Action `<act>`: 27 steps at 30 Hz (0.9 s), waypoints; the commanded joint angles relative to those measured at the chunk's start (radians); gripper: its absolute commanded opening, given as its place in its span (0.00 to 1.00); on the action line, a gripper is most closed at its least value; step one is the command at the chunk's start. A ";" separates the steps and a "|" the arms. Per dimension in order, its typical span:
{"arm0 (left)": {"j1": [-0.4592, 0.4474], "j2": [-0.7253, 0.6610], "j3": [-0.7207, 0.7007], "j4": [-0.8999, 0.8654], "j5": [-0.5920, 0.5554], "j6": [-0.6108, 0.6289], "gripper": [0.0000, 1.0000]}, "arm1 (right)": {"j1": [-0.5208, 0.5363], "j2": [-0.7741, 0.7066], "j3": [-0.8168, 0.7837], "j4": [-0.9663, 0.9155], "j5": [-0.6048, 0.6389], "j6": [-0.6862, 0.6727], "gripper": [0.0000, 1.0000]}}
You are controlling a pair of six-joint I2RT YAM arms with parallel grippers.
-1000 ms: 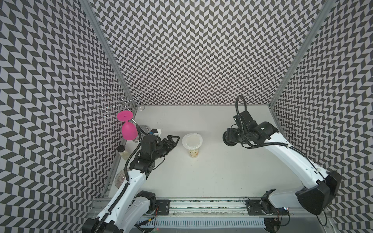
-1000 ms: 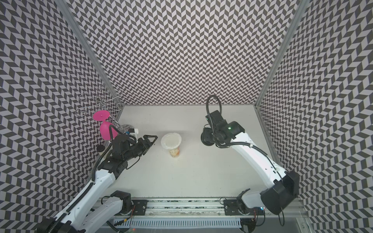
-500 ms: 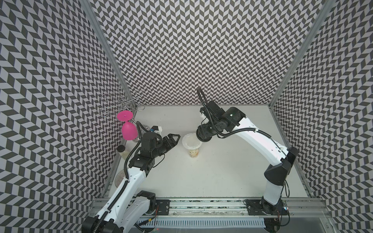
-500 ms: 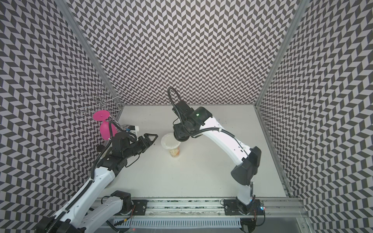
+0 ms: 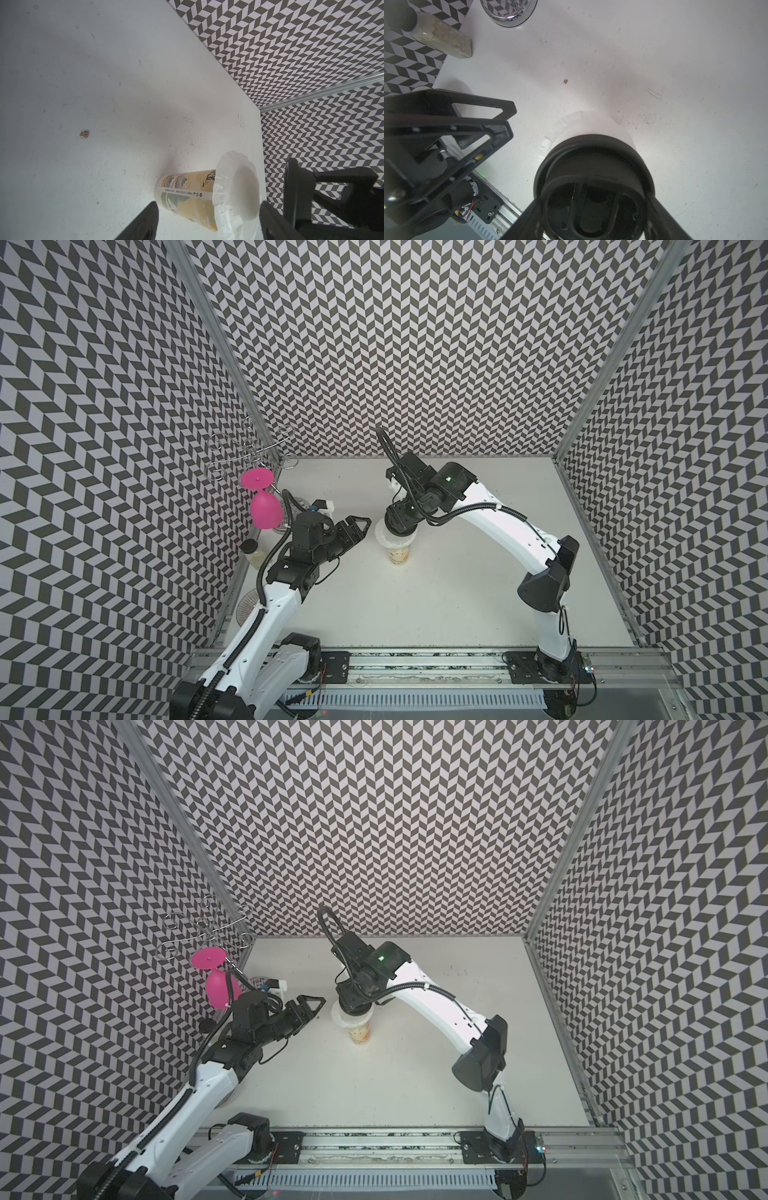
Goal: Put the leak-proof paper on the milk tea cups
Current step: Place the cup lid on the cup.
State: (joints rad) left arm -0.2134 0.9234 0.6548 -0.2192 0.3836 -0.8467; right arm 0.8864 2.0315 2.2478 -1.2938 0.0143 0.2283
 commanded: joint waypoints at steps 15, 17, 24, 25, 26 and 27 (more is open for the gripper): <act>0.008 -0.011 0.032 -0.025 -0.016 0.017 0.77 | 0.039 0.057 0.030 -0.015 0.065 -0.024 0.54; 0.008 -0.011 0.032 -0.026 -0.017 0.017 0.77 | 0.041 0.059 0.029 -0.014 0.060 -0.024 0.55; 0.008 -0.016 0.032 -0.031 -0.018 0.018 0.77 | 0.040 0.069 0.023 -0.012 0.055 -0.029 0.56; 0.008 -0.016 0.031 -0.031 -0.019 0.019 0.77 | 0.040 0.070 0.021 -0.013 0.055 -0.029 0.56; 0.007 -0.016 0.030 -0.031 -0.020 0.017 0.77 | 0.041 0.071 0.019 -0.012 0.055 -0.029 0.56; 0.008 -0.017 0.030 -0.031 -0.019 0.017 0.77 | 0.040 0.073 0.017 -0.013 0.054 -0.029 0.56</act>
State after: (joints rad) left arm -0.2134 0.9230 0.6548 -0.2409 0.3782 -0.8421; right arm 0.9203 2.0888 2.2513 -1.3106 0.0589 0.2100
